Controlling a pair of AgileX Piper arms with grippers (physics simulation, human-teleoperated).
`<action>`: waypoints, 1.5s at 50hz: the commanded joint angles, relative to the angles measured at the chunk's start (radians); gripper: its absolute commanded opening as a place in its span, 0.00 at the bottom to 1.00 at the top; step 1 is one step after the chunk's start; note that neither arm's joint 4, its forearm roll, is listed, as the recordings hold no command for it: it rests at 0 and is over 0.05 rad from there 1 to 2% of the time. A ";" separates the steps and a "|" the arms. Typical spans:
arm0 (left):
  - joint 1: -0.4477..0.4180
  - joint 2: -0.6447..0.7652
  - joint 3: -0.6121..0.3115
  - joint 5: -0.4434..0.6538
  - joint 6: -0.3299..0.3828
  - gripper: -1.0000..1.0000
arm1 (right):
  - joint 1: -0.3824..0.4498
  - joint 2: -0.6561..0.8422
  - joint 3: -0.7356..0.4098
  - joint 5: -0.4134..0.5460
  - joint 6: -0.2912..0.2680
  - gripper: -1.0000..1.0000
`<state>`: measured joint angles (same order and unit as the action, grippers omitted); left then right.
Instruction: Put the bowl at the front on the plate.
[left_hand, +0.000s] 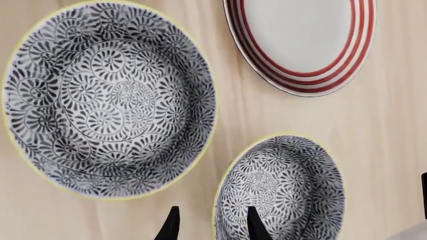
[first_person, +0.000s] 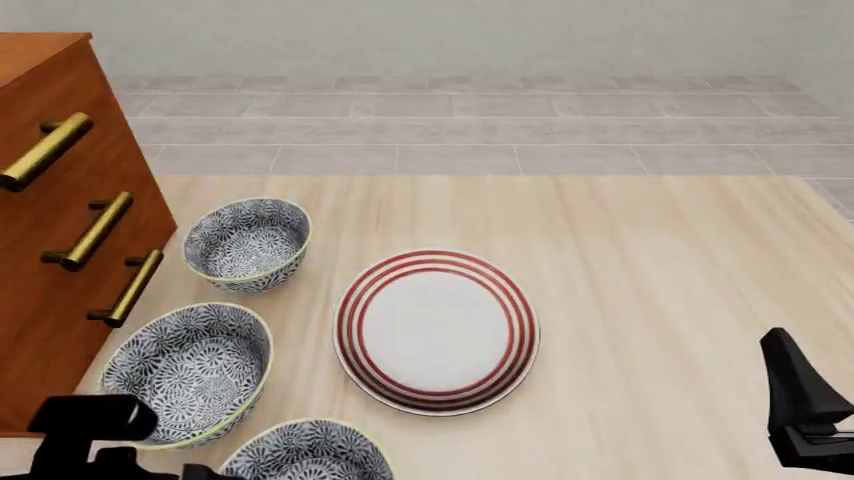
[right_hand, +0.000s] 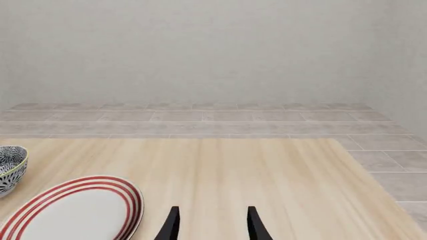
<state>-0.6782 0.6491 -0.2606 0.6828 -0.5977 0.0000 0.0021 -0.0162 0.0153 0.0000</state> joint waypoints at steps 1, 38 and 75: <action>-0.007 0.027 0.024 -0.043 -0.008 1.00 | 0.000 0.000 0.004 -0.005 0.000 1.00; -0.043 0.131 0.077 -0.173 -0.038 0.00 | 0.000 0.000 0.004 -0.005 0.000 1.00; -0.122 0.042 -0.162 0.025 -0.089 0.00 | 0.000 0.000 0.005 -0.005 0.000 1.00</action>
<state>-0.7986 0.7288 -0.3333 0.6291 -0.6943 0.0000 0.0021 -0.0162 0.0153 0.0000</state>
